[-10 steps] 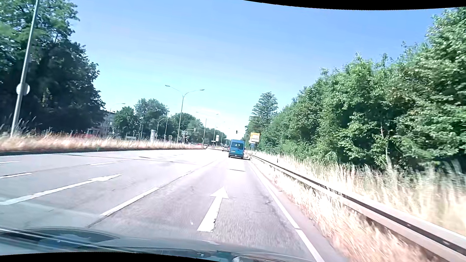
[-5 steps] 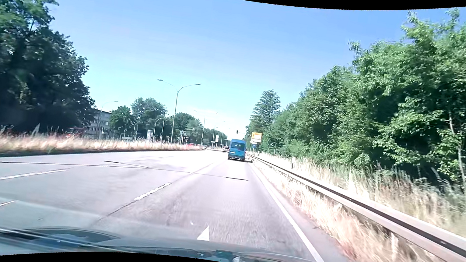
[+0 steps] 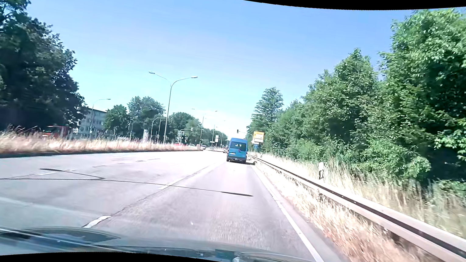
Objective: Follow the waypoints while adhering to traffic rules and regulations
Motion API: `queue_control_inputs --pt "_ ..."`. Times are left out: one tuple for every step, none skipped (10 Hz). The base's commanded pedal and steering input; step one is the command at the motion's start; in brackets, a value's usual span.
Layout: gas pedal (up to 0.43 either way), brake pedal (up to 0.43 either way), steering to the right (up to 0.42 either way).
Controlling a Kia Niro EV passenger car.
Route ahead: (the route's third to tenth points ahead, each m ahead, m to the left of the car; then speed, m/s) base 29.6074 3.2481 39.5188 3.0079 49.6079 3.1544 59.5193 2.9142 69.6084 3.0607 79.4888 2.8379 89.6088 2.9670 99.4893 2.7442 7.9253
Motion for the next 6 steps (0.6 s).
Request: queue_control_inputs --pt "0.0 0.195 -0.005" --pt "0.0 0.189 -0.005" --pt "0.0 0.189 -0.005" --pt "0.0 0.183 -0.005" --pt "0.0 0.189 -0.004" --pt "0.0 0.183 -0.004"
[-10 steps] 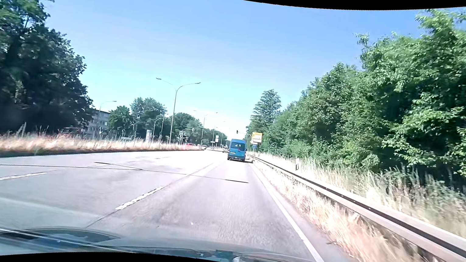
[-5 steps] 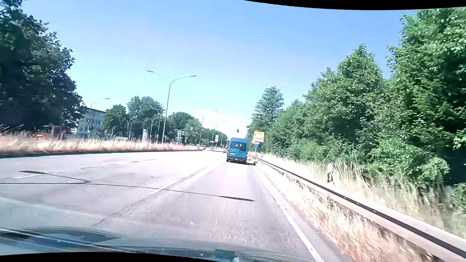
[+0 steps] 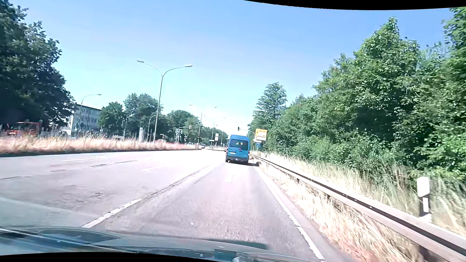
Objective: Follow the waypoints while adhering to traffic rules and regulations
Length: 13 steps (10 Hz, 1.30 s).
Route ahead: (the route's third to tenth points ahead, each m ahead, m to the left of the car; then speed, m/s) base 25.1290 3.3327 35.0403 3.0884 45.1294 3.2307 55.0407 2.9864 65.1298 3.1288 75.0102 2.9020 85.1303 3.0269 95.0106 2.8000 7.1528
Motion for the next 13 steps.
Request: queue_control_inputs --pt "0.0 0.177 -0.004" --pt "0.0 0.177 -0.004" --pt "0.0 0.165 -0.003" --pt "0.0 0.159 -0.002" --pt "0.0 0.146 -0.002" --pt "0.0 0.128 -0.002" --pt "0.0 0.116 -0.001" --pt "0.0 0.061 -0.001" --pt "0.0 0.0 -0.001" --pt "0.0 0.0 -0.001" --pt "0.0 0.0 -0.001" --pt "0.0 0.0 -0.001" --pt "0.0 0.0 -0.001"
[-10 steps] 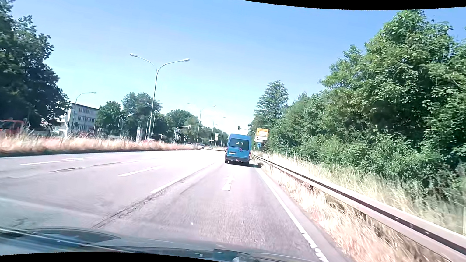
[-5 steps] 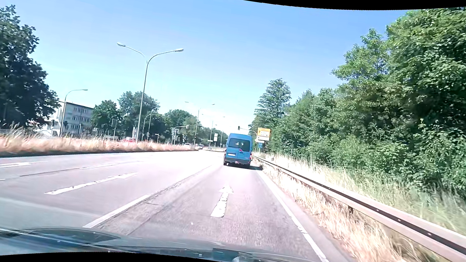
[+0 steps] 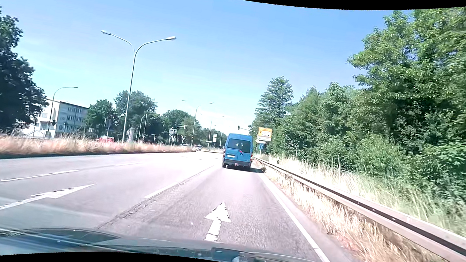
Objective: Follow the waypoints while adhering to traffic rules and regulations
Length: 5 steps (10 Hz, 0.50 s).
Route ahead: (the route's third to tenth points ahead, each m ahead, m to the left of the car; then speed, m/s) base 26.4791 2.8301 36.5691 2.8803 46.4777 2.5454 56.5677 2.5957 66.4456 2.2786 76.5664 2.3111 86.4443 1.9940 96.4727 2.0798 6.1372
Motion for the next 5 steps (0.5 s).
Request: queue_control_inputs --pt "0.0 0.0 -0.002" --pt "0.0 0.0 -0.001" --pt "0.0 0.0 -0.001" --pt "0.047 0.0 -0.001" --pt "0.079 0.0 -0.001"
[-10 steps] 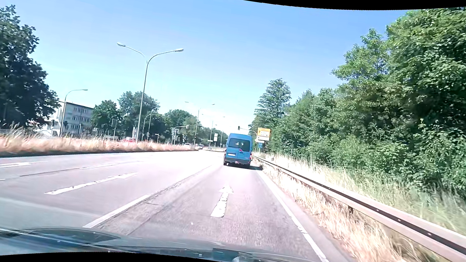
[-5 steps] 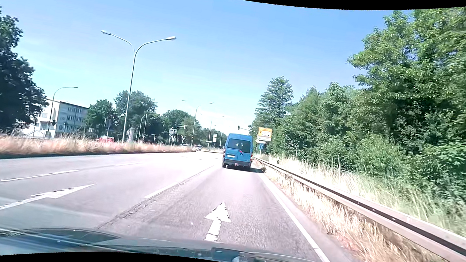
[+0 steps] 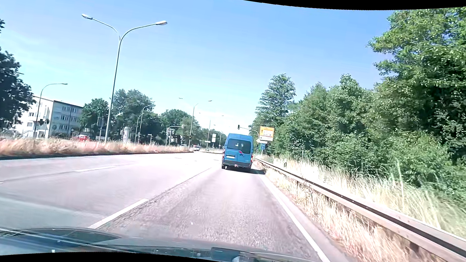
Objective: Follow the waypoints while adhering to traffic rules and regulations
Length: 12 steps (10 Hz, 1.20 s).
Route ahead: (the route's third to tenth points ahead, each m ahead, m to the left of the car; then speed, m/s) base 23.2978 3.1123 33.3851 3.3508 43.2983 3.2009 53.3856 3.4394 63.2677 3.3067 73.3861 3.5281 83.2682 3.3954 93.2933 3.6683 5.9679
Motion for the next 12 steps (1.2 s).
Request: queue_control_inputs --pt "0.087 0.0 -0.001" --pt "0.098 0.0 -0.002" --pt "0.11 0.0 -0.001" --pt "0.11 0.0 -0.001" --pt "0.118 0.0 -0.001" --pt "0.13 0.0 -0.001" --pt "0.138 0.0 -0.001" --pt "0.138 0.0 -0.001" --pt "0.138 0.0 -0.002" --pt "0.15 0.0 -0.002" --pt "0.157 0.0 -0.001" --pt "0.157 0.0 -0.001"
